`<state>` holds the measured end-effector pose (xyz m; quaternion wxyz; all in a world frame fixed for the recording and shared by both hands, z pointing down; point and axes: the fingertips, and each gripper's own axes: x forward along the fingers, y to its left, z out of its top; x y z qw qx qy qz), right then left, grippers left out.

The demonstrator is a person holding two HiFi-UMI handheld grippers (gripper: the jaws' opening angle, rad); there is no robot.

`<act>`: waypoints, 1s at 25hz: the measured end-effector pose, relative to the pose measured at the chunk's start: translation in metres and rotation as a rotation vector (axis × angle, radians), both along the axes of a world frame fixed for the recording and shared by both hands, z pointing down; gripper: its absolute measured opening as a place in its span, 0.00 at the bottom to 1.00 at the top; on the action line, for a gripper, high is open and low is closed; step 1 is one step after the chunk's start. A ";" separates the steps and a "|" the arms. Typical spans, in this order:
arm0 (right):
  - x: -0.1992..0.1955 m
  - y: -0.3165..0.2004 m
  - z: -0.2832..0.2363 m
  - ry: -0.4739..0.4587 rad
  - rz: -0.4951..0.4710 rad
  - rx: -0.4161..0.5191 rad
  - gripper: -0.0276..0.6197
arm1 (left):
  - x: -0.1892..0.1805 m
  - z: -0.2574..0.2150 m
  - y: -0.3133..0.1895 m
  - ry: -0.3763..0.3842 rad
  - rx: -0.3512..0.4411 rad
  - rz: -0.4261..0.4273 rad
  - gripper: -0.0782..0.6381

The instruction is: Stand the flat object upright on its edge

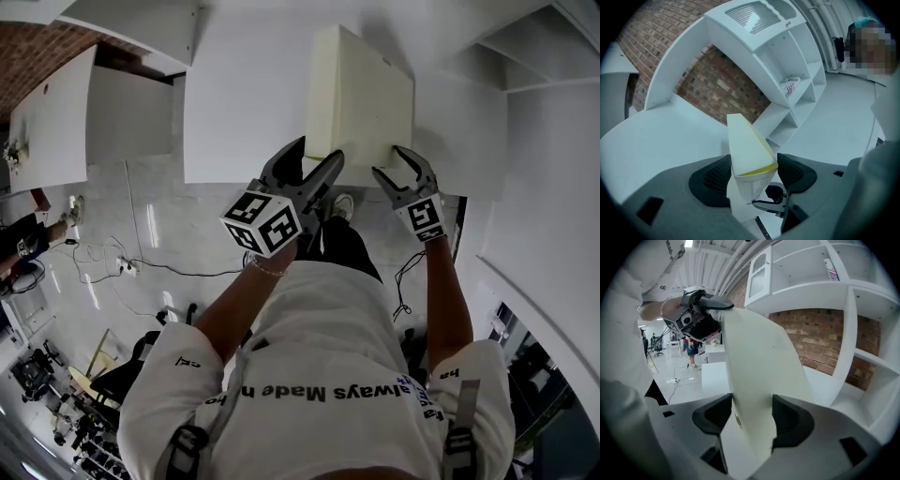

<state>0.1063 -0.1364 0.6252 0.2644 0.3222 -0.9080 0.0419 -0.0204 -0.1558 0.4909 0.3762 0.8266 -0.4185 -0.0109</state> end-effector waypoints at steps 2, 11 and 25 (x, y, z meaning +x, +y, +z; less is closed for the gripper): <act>0.007 -0.010 -0.001 -0.016 0.009 -0.007 0.46 | 0.012 -0.006 -0.010 -0.001 0.022 0.011 0.54; 0.047 -0.052 -0.005 -0.087 0.075 -0.007 0.45 | 0.072 -0.035 -0.052 0.000 0.118 0.073 0.54; 0.090 -0.097 -0.003 -0.193 0.218 -0.014 0.43 | 0.154 -0.057 -0.100 0.032 0.198 0.206 0.54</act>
